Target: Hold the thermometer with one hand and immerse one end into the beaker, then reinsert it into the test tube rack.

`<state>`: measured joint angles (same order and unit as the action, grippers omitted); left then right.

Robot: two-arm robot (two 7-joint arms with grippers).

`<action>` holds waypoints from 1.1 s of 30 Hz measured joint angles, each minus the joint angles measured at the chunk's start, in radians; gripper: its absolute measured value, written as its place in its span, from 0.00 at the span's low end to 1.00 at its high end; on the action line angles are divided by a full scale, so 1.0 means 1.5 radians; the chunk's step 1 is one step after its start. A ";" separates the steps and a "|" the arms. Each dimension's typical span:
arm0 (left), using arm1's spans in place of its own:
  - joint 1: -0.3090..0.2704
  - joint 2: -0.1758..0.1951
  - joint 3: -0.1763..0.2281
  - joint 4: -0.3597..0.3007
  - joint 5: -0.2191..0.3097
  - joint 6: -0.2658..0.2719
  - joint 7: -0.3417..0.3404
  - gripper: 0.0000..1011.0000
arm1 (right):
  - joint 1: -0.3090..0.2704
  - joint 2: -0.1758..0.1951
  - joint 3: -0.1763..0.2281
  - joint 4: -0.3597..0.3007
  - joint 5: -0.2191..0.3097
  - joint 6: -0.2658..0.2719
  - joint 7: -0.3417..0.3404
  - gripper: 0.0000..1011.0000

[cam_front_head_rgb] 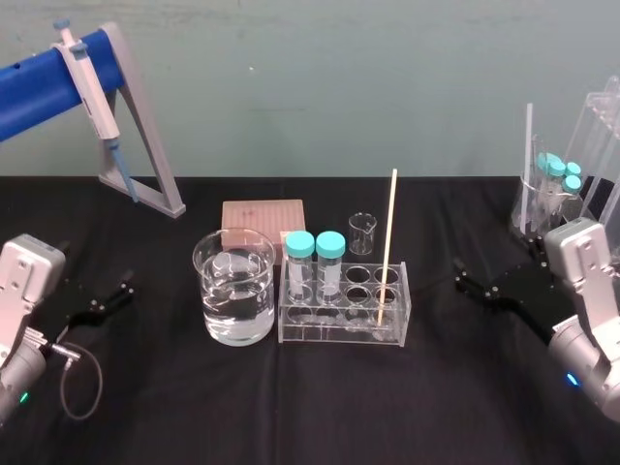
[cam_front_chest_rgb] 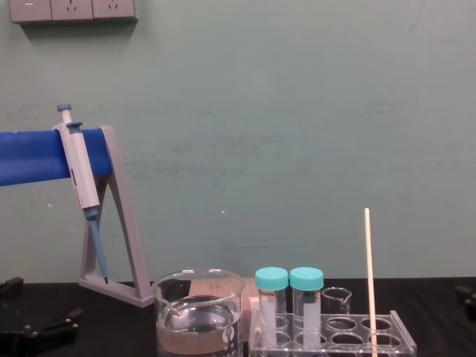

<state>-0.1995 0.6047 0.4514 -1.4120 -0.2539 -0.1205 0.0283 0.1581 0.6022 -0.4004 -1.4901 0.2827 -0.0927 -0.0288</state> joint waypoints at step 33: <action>0.000 0.000 0.000 0.000 0.000 0.000 0.000 0.99 | 0.124 -0.075 0.080 0.088 0.386 0.275 0.256 0.99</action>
<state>-0.1995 0.6047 0.4514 -1.4120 -0.2539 -0.1205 0.0283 0.3442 0.4901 -0.2808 -1.3587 0.8618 0.3204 0.3547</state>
